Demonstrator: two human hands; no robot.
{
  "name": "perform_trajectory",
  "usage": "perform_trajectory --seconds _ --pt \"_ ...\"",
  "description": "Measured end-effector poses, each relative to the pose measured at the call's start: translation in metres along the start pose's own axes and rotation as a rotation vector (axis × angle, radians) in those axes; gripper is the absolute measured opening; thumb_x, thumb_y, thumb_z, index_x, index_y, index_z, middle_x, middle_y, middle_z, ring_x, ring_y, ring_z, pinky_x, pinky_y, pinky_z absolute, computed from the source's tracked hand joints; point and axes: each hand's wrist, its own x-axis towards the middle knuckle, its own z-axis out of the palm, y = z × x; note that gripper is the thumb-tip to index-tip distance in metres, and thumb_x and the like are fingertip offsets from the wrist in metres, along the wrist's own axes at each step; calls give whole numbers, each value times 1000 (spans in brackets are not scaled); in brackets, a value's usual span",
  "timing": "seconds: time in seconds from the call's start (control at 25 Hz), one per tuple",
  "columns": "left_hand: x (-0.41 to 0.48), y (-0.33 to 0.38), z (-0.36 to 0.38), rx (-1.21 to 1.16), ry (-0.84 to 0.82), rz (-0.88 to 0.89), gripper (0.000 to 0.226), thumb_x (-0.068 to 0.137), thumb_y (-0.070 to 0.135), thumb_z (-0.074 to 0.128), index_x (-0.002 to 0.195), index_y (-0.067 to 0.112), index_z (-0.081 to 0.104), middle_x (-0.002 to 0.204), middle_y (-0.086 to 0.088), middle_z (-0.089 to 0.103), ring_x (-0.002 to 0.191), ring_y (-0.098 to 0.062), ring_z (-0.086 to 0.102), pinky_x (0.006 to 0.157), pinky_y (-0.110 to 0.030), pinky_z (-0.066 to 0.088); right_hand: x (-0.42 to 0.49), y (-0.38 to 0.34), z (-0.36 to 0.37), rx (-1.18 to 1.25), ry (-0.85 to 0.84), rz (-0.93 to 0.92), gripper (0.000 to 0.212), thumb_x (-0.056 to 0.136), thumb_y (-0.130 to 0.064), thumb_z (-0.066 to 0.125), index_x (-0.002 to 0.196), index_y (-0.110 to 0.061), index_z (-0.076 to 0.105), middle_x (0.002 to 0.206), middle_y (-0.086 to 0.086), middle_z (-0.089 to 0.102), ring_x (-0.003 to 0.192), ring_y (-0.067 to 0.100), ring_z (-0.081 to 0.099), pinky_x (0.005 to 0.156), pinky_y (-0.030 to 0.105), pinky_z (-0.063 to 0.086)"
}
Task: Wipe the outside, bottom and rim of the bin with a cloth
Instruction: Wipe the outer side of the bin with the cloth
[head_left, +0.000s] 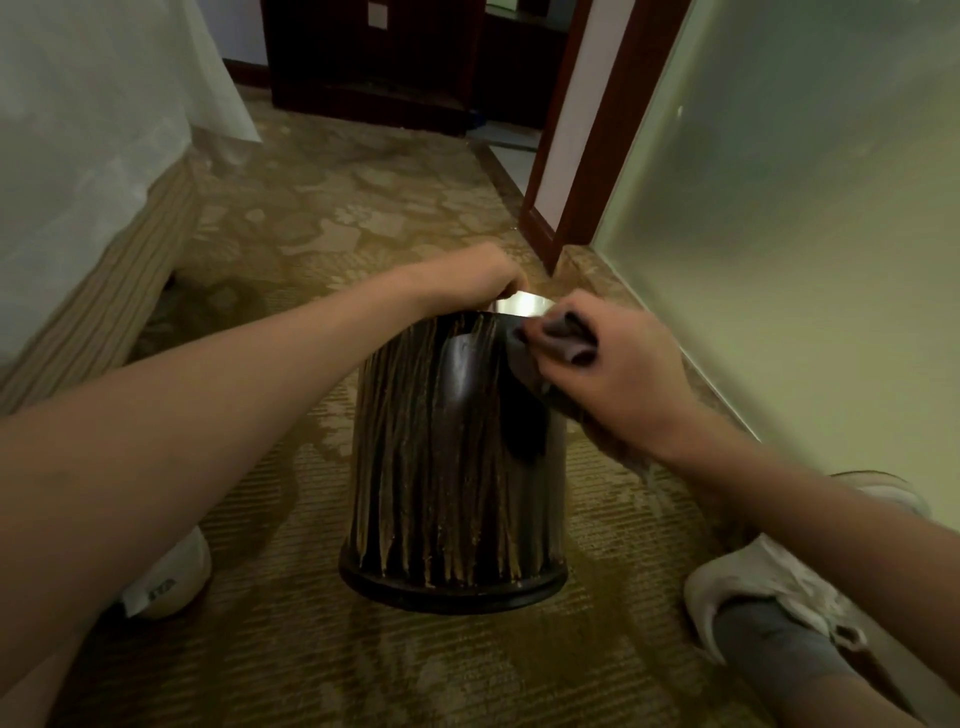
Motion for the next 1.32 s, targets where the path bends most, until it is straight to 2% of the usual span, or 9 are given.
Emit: perform_trajectory --seconds 0.16,0.24,0.36,0.56,0.64,0.76,0.92,1.08,1.32 --pt "-2 4 1 -175 -43 -73 28 71 16 50 84 1 69 76 -14 53 67 -21 44 63 -31 36 15 -14 13 -174 39 -64 22 83 -42 66 80 -20 62 74 -6 55 65 21 57 56 28 30" --pt "-3 5 1 -227 -71 -145 26 77 16 48 89 5 68 82 -11 57 73 -23 47 65 -36 38 4 -20 21 -198 15 -72 25 84 -40 67 78 -17 62 75 0 58 61 20 52 56 27 26" --pt "-6 10 -2 -165 -87 -140 30 94 14 41 97 6 70 91 -5 65 79 -20 58 66 -27 45 -22 -25 23 -187 -50 -147 23 83 -38 64 73 -18 58 76 -1 57 62 23 58 54 25 27" --pt "-5 11 2 113 9 -39 29 98 5 39 105 1 67 104 -11 61 93 -24 56 75 -26 41 -55 -35 21 -201 -311 -222 24 83 -43 68 72 -25 57 74 -8 58 65 18 62 51 23 29" --pt "-3 7 3 171 27 -3 19 94 6 41 86 8 58 90 -12 53 82 -23 49 72 -30 37 -35 -32 10 -179 -249 -139 23 81 -43 67 71 -26 56 71 -8 59 66 20 63 52 24 31" --pt "-3 6 1 139 10 63 17 87 7 44 83 11 61 83 -10 54 76 -21 45 67 -28 35 8 -23 -8 -152 -90 -49 18 81 -43 62 73 -30 53 73 -9 57 70 22 62 55 31 41" --pt "-6 9 0 73 3 122 25 91 0 46 75 13 61 86 -4 60 73 -13 51 63 -11 38 25 -20 11 -251 18 -48 19 83 -41 63 85 -22 65 86 -2 63 80 25 63 59 31 41" --pt "-3 5 1 -43 -41 -11 30 93 7 43 100 3 72 97 -8 68 87 -21 61 76 -30 48 -18 -32 27 -227 -22 -165 15 81 -35 63 80 -20 61 82 -4 59 74 20 59 52 26 32" --pt "-6 13 5 168 55 8 33 99 7 39 121 5 64 120 -12 62 102 -19 56 79 -22 36 -92 -43 36 -200 -272 -271 24 78 -37 71 87 -20 57 83 -6 57 71 14 56 42 26 37"
